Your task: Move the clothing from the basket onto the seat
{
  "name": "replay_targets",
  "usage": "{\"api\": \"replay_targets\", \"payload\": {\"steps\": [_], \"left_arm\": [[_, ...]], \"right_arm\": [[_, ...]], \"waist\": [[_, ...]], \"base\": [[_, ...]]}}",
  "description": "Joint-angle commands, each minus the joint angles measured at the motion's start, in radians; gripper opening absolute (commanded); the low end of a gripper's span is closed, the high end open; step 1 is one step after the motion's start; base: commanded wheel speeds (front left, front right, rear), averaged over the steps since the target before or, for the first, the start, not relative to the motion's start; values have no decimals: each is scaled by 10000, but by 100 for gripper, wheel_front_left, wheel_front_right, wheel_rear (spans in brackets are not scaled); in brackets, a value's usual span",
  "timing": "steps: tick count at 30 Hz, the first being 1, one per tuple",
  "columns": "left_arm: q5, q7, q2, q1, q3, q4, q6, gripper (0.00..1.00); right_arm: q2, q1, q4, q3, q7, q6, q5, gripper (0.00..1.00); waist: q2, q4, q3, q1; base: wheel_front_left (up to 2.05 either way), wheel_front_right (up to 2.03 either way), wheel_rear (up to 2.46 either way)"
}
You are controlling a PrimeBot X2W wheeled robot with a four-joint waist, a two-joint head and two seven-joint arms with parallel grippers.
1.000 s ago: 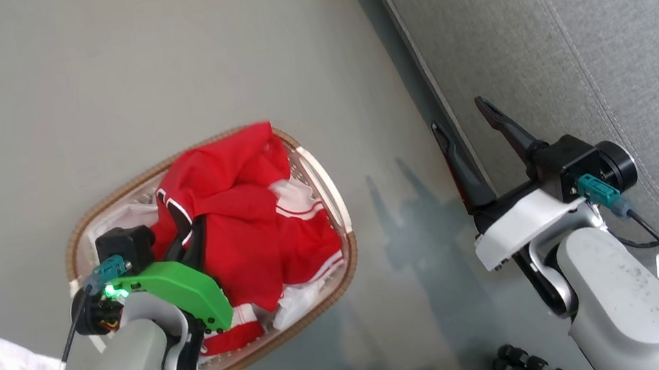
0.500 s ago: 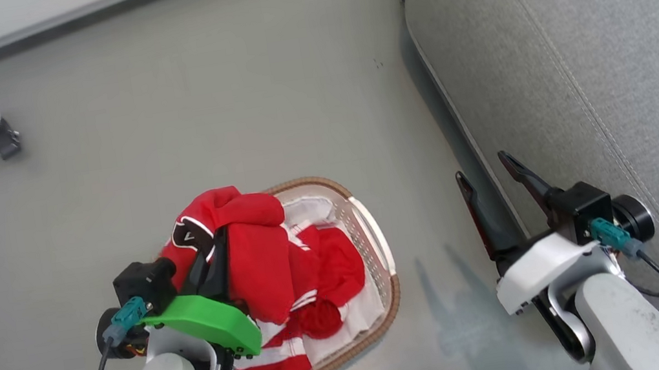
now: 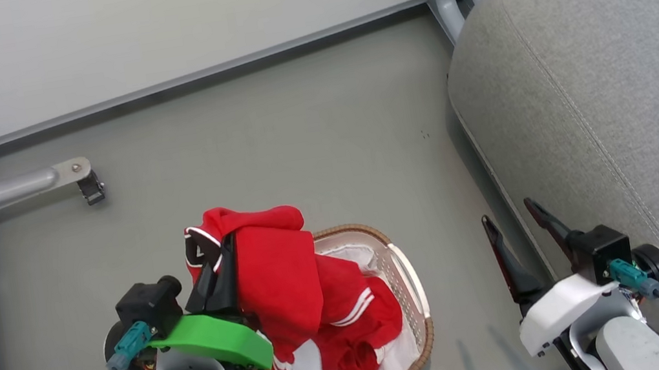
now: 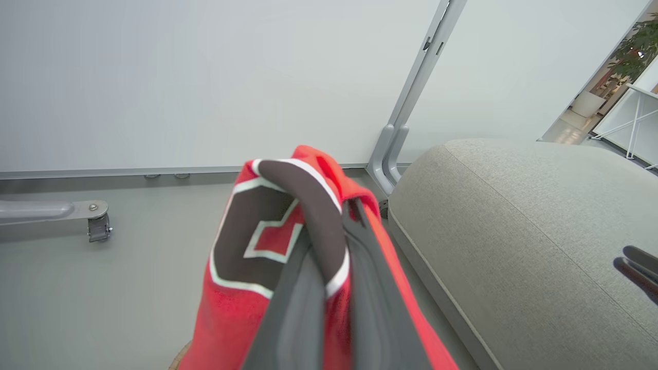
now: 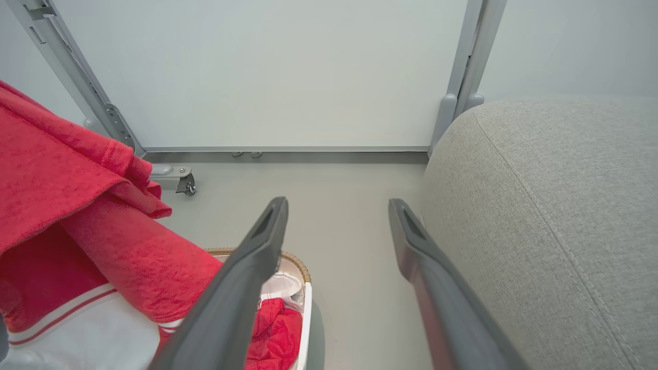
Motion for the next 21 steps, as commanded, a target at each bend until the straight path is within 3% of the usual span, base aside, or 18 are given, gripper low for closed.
{"api": "replay_targets", "payload": {"steps": [1, 14, 21], "left_arm": [[72, -37, -23, 148, 84, -136, -22, 0], [299, -26, -3, -1147, -145, -2232, -22, 0], [220, -26, 8, -1859, -220, -2556, -22, 0]], "right_arm": [[-41, 196, 53, 35, -19, -10, 23, 100], [-41, 443, 249, 173, -19, -10, 194, 100], [-41, 493, 296, 353, -19, -10, 254, 100]], "waist": [[0, 238, -313, 1], [0, 428, -618, 1], [0, 381, -675, 1]], "base": [[0, 0, 0], [0, 0, 0], [0, 0, 0]]}}
